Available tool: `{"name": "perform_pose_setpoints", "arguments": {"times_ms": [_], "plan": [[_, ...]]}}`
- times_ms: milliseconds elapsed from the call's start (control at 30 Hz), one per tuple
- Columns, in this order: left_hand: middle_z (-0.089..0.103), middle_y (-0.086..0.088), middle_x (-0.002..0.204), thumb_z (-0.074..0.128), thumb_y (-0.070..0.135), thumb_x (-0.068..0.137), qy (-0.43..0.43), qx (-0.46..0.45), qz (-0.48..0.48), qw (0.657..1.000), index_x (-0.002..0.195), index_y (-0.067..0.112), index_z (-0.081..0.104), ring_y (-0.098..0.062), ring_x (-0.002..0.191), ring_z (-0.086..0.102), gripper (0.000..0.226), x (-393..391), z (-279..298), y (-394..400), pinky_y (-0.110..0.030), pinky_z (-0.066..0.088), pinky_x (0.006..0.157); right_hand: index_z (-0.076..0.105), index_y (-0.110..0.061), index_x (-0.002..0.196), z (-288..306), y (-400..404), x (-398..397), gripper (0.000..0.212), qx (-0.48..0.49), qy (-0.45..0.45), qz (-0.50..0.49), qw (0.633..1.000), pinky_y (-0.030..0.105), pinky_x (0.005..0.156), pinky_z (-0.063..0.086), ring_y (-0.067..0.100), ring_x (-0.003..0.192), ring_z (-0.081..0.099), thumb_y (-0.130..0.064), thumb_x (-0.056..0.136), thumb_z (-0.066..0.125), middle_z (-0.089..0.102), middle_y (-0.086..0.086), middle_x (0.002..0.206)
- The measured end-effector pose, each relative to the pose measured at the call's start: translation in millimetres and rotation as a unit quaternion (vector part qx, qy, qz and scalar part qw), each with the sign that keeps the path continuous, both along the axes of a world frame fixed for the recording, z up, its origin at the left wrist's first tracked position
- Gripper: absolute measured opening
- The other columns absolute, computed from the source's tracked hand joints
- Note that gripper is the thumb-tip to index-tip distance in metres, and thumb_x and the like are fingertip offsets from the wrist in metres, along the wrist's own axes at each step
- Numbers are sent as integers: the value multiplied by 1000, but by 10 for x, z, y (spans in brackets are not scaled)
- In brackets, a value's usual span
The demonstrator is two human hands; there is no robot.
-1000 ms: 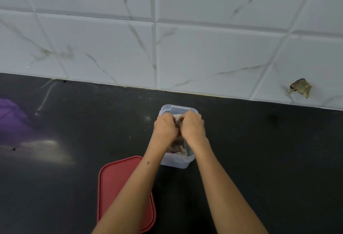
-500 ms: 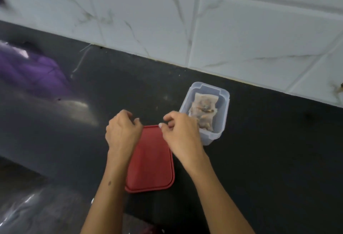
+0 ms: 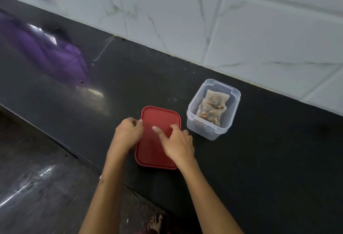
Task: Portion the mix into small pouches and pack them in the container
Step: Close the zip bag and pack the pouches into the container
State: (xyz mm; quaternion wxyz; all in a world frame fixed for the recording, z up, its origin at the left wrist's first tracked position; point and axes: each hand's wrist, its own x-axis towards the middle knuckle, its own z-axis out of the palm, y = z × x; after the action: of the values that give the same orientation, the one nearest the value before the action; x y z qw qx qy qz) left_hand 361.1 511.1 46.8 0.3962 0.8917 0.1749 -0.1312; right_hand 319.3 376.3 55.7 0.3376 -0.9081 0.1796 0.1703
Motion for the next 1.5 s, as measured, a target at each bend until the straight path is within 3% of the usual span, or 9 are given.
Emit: {"name": "perform_pose_setpoints", "arguments": {"times_ms": [200, 367, 500, 667, 900, 1067, 1200, 1400, 1500], "plan": [[71, 3, 98, 34, 46, 101, -215, -218, -24, 952, 110, 37, 64, -14, 88, 67, 33, -145, 749, -175, -34, 53, 77, 39, -35, 141, 408, -97, 71, 113, 383, -52, -63, 920, 50, 106, 37, 17, 128, 47, -99, 47, 40, 49, -6, 142], [75, -2, 86, 21, 84, 80, -258, -249, -115, 926, 97, 27, 75, -13, 79, 71, 81, -249, 1049, -691, -35, 58, 68, 67, -21, 109, 748, -388, 153, 48, 548, -129, -120, 818, 39, 85, 54, 17, 93, 68, -60, 90, 48, 73, 2, 98], [71, -10, 85, 43, 63, 90, -328, -177, -156, 915, 94, 14, 71, -26, 77, 67, 57, -9, 900, -1040, -46, 55, 68, 63, -18, 111, 677, -820, 266, 23, 455, -239, -264, 816, 44, 90, 54, 22, 98, 67, -26, 101, 45, 71, 5, 104], [54, -7, 136, 52, 39, 95, -267, 0, -194, 944, 138, 10, 48, -25, 127, 47, 51, 504, 491, -1322, -37, 40, 104, 43, -21, 136, 409, -1219, 258, 34, 244, -303, -378, 840, 38, 87, 53, 15, 101, 60, -26, 103, 37, 58, 0, 119], [60, -6, 129, 50, 12, 97, -183, -117, -227, 949, 138, 8, 49, -17, 118, 56, 41, 683, 198, -1496, -13, 38, 85, 49, -12, 135, 193, -1280, 362, 36, 94, -269, -396, 873, 28, 82, 43, 16, 97, 54, -21, 102, 39, 44, 2, 121], [61, 4, 108, 47, 1, 97, -206, -154, -210, 943, 133, 5, 54, 10, 78, 48, 37, 698, 175, -1492, 7, 34, 61, 33, -10, 147, 82, -1227, 423, 46, 8, -180, -373, 910, 39, 109, 33, 24, 134, 33, -23, 103, 36, 26, 9, 150], [65, -8, 120, 45, -1, 96, -209, -142, -192, 948, 135, 4, 52, 5, 88, 48, 39, 695, 120, -1460, 9, 32, 62, 26, -6, 149, 43, -1182, 448, 49, -15, -188, -340, 921, 40, 111, 35, 23, 137, 34, -21, 103, 34, 22, 7, 154], [56, -8, 135, 54, 17, 96, -184, -103, -226, 951, 140, 10, 47, -20, 125, 52, 45, 814, 195, -1442, -24, 42, 99, 7, -14, 153, 144, -1294, 498, 65, -22, -180, -320, 930, 47, 114, 23, 26, 143, 24, -25, 100, 42, 13, 7, 159], [63, -9, 122, 53, 45, 94, -144, -119, -221, 957, 126, 9, 58, -24, 115, 58, 49, 1173, 223, -1573, -38, 46, 99, 17, -11, 151, 231, -1510, 709, 73, 47, -211, -364, 906, 45, 112, 28, 28, 141, 29, -45, 95, 48, 23, 10, 156]]}}
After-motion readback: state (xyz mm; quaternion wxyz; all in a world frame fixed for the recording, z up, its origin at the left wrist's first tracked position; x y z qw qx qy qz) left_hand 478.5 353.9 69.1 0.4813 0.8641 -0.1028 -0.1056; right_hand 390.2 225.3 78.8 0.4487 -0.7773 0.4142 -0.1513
